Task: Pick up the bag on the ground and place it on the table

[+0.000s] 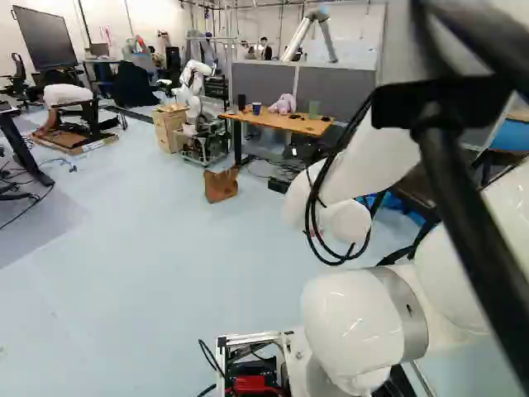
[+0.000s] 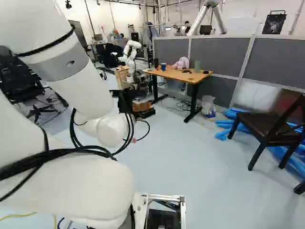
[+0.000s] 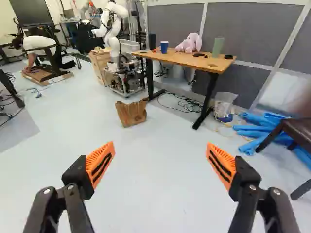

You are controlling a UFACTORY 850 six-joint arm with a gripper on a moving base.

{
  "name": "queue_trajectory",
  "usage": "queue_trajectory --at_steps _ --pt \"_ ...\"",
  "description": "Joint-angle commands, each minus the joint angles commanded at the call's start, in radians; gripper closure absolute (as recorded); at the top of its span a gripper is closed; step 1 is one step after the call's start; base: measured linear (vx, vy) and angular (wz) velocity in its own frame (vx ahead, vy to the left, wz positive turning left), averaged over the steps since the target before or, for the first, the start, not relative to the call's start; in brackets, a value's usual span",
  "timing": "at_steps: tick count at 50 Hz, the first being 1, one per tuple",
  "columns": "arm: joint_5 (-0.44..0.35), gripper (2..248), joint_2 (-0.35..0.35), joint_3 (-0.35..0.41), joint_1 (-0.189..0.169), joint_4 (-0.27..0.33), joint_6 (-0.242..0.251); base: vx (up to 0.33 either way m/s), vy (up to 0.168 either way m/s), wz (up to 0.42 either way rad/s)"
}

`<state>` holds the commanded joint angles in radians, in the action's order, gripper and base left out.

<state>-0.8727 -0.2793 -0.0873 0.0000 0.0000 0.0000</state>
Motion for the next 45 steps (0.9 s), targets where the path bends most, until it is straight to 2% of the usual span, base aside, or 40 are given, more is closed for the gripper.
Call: queue_trajectory --at_steps 45 --pt "0.000 3 0.000 0.000 0.000 0.000 0.000 0.000 0.000 0.000"
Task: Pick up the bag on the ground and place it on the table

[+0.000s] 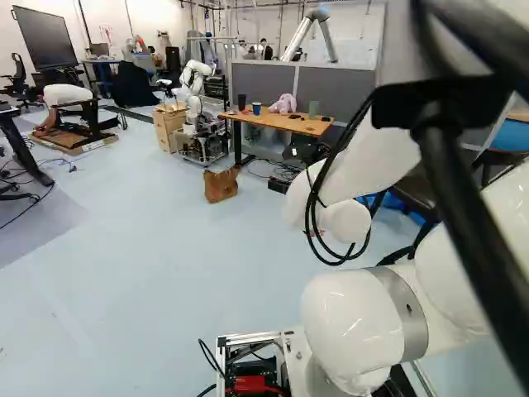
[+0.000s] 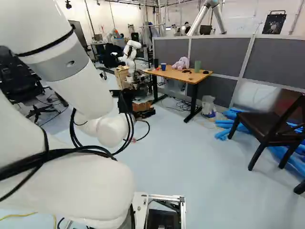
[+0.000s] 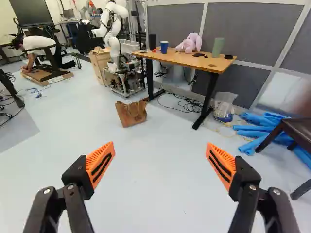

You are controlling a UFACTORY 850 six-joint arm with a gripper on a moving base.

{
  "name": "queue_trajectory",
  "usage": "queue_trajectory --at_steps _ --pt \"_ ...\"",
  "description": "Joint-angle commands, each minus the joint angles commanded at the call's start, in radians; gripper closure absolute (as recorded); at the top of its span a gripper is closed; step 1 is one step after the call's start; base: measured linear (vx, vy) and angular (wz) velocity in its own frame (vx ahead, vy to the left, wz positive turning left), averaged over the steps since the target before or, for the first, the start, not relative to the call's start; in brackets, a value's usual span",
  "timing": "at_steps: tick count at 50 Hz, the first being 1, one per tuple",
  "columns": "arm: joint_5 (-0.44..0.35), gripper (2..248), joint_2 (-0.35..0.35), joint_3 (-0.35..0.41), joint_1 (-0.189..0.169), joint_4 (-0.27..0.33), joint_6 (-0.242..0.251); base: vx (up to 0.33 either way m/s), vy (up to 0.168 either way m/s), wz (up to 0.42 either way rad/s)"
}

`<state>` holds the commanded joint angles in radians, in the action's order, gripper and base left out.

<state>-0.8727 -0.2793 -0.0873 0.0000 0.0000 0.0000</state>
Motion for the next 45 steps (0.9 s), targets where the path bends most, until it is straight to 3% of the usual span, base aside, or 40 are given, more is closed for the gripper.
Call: queue_trajectory --at_steps 26,45 --pt "0.000 3 0.000 0.000 0.000 0.000 0.000 -0.002 0.007 0.039" --pt "0.000 3 0.000 0.000 0.000 0.000 0.000 0.050 0.037 0.200"
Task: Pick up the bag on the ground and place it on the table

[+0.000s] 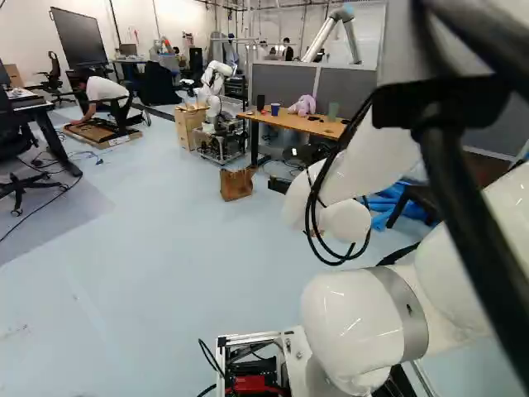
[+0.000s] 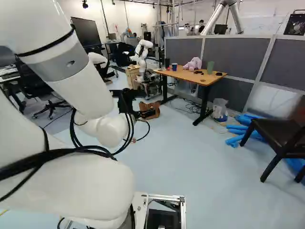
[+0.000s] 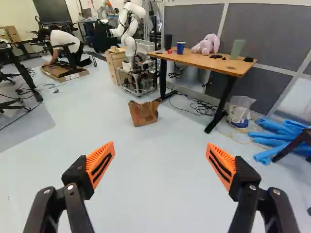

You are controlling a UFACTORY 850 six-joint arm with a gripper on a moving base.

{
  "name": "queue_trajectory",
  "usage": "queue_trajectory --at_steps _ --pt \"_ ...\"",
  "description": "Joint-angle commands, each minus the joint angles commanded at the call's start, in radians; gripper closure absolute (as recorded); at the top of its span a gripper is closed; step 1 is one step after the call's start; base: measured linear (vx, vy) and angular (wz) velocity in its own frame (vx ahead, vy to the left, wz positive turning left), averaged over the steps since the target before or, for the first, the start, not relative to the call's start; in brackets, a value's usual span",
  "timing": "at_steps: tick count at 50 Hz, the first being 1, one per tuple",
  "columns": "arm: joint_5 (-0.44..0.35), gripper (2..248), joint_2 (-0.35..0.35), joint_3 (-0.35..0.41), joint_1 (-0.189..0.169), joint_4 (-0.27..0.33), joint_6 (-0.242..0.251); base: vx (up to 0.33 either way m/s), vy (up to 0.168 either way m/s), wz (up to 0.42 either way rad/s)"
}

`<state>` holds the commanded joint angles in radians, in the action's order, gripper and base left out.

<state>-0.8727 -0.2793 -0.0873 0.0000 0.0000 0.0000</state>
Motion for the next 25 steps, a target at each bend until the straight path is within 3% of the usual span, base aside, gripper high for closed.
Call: queue_trajectory --at_steps 17,25 --pt "0.000 3 0.000 0.000 0.000 0.000 0.000 0.067 0.033 0.163" --pt "0.000 3 0.000 0.000 0.000 0.000 0.000 0.070 0.008 0.033"
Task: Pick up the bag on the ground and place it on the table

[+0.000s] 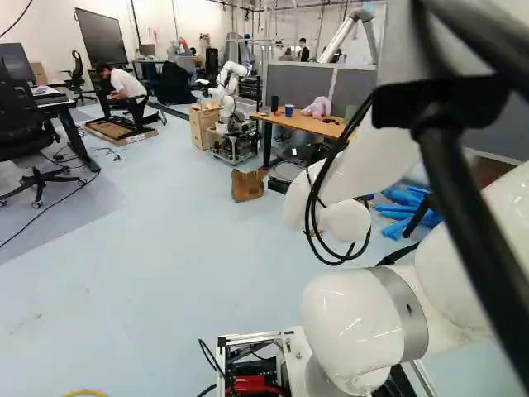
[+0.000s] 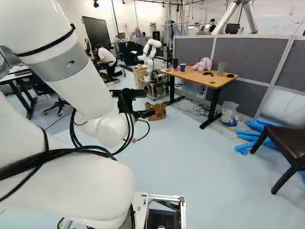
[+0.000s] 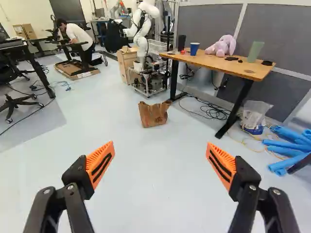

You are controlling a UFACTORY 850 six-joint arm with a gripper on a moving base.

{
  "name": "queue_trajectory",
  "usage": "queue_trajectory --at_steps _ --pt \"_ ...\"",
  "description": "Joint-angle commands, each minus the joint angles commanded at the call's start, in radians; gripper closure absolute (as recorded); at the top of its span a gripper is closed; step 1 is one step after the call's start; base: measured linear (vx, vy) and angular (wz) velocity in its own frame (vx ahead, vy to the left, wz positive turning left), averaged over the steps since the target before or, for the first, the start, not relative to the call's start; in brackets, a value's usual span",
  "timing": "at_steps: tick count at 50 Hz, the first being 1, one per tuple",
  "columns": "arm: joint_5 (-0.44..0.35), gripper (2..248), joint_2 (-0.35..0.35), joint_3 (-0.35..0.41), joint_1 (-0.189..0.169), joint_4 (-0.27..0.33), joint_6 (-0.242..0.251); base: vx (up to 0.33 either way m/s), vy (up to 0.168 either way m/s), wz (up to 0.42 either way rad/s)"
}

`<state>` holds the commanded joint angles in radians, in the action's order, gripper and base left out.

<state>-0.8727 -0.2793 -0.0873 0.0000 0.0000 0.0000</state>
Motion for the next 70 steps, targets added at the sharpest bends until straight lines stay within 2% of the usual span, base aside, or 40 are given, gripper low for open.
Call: queue_trajectory --at_steps 70 --pt "0.000 3 0.000 0.000 0.000 0.000 0.000 0.065 0.002 0.001"
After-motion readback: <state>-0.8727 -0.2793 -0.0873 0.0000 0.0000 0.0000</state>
